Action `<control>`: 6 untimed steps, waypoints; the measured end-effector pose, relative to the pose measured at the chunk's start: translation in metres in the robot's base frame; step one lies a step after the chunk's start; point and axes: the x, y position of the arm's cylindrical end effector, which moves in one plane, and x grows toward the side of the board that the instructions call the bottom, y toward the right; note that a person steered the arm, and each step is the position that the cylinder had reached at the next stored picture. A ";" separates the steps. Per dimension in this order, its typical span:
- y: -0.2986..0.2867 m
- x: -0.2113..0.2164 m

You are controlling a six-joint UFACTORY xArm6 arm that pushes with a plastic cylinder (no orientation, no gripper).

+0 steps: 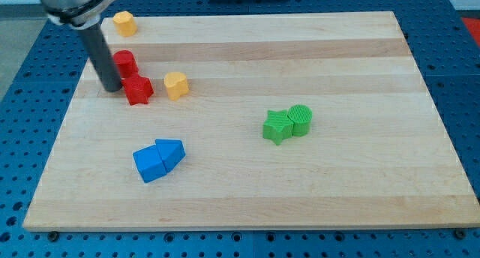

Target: Slide the red star and the yellow heart up and right a bit

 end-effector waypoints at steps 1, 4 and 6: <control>-0.007 0.025; 0.102 -0.020; 0.152 -0.047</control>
